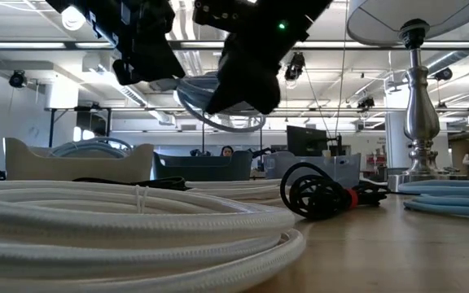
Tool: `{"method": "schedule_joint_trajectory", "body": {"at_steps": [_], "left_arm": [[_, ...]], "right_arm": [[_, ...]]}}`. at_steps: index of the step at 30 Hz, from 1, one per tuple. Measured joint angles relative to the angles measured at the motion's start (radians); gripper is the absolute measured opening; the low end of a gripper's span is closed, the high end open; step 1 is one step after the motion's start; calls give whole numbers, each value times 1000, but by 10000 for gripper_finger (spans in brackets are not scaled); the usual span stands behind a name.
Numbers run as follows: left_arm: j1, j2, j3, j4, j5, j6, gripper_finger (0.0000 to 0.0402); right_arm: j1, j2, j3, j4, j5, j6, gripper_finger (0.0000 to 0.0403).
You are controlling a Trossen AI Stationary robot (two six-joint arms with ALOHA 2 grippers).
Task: Pick & Place USB Port
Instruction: Put the top light blue HDMI cable into the white bin
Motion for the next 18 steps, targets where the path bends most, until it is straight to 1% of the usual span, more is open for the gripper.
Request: {"method": "schedule_joint_trajectory", "body": {"at_steps": [4, 11, 18], "left_arm": [[0, 8, 0, 15, -1, 0, 172], [2, 45, 0, 97, -7, 6, 172], [2, 78, 1, 106, -11, 8, 172]], "right_arm": [[0, -20, 0, -5, -4, 5, 13], [0, -22, -2, 11, -1, 11, 13], [0, -21, -2, 13, -4, 11, 13]]}}
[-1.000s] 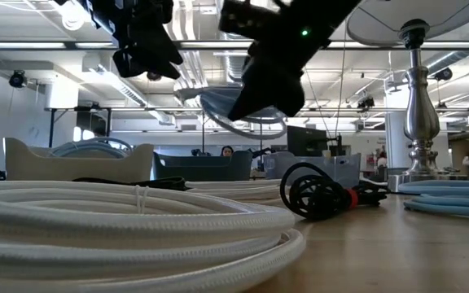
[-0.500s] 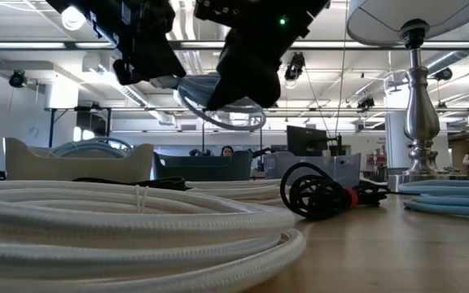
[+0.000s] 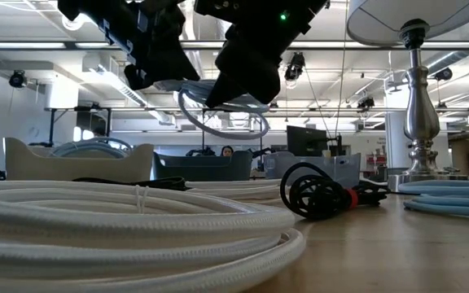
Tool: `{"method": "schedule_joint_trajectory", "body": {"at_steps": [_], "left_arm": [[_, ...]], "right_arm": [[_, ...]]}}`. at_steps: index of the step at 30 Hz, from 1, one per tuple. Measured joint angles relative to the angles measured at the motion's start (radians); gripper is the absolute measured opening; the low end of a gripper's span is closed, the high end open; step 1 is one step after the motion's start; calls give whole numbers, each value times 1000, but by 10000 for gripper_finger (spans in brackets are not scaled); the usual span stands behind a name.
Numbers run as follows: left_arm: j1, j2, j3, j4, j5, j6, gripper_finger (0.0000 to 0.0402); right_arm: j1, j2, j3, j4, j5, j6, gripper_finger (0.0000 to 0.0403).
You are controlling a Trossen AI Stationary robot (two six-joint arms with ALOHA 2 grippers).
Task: Pick & Place USB Port
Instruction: Put the top light blue HDMI cable into the white bin
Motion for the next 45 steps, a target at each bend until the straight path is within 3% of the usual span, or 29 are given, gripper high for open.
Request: {"method": "schedule_joint_trajectory", "body": {"at_steps": [6, 11, 15, 27, 34, 39, 45], "left_arm": [[4, 13, 1, 6, -9, 40, 129], [6, 13, 1, 6, -9, 73, 64], [6, 13, 1, 5, -10, 88, 35], [6, 7, 7, -10, -20, 130, 36], [6, -53, 39, -51, -14, 137, 38], [6, -116, 73, -129, -19, 164, 38], [6, -131, 70, -126, -34, 165, 38]], "right_arm": [[0, 2, 0, 5, -2, 1, 17], [0, 2, 0, 23, -9, 14, 46], [0, 2, 0, 19, -9, 10, 72], [36, -35, 1, -3, 10, 21, 122], [48, -124, 1, -128, 5, 189, 130], [48, -153, 2, -158, -18, 300, 126], [50, -142, 2, -105, -93, 247, 133]]}}
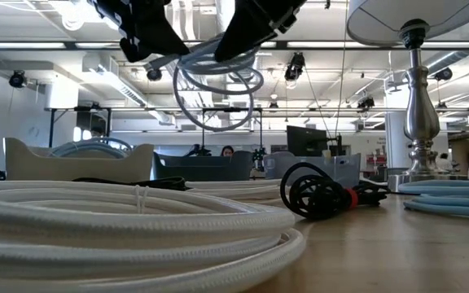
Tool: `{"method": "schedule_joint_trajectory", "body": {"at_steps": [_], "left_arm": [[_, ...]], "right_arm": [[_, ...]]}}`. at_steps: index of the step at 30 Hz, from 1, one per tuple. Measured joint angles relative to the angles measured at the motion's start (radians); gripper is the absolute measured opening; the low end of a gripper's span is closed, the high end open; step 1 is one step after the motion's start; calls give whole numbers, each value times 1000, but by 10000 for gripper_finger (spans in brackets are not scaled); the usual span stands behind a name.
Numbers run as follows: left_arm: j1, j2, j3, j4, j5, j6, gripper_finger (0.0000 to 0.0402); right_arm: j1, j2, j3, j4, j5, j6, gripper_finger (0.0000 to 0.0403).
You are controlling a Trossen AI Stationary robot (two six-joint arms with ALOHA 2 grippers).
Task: Pick & Place USB Port
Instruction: Put the top light blue HDMI cable into the white bin
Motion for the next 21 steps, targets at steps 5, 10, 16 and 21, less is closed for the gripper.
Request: {"method": "schedule_joint_trajectory", "body": {"at_steps": [5, 10, 16, 21], "left_arm": [[0, 0, -1, 3, -12, 18, 39], [0, 0, -1, 3, -18, 18, 39], [2, 21, -4, -1, -33, 12, 39], [-1, 69, -5, 7, -33, 7, 39]], "right_arm": [[0, 18, -1, -1, -41, -15, 153], [-1, 30, -1, 6, -34, -31, 178], [-5, 31, -2, 76, 16, -125, 198], [-5, 29, -2, 106, 41, -203, 201]]}}
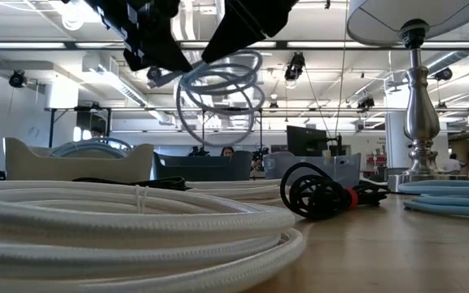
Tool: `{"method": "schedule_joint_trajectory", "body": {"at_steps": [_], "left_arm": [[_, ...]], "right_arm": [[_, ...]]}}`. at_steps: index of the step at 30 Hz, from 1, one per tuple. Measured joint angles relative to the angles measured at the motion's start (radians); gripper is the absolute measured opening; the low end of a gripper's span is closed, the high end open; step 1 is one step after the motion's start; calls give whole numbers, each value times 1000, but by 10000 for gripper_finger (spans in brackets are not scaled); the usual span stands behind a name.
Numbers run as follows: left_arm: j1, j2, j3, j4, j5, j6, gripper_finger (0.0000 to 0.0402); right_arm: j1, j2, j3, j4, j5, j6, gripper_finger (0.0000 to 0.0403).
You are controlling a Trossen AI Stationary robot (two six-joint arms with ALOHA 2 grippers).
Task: Pick & Place USB Port
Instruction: Put the top light blue HDMI cable into the white bin
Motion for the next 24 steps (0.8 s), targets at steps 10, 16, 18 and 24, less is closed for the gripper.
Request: {"method": "schedule_joint_trajectory", "body": {"at_steps": [10, 16, 18, 24], "left_arm": [[-2, 21, 3, 107, 44, 12, 39], [-1, 14, 3, -13, -3, 34, 39], [-1, 2, 3, -60, -36, 34, 39], [-1, -88, 38, -230, -54, 34, 39]], "right_arm": [[-15, 3, 0, -14, 1, -76, 201], [-2, 1, 22, -17, 53, -108, 201], [12, -6, 34, -44, 92, -78, 201], [53, -24, 72, -293, 103, 120, 201]]}}
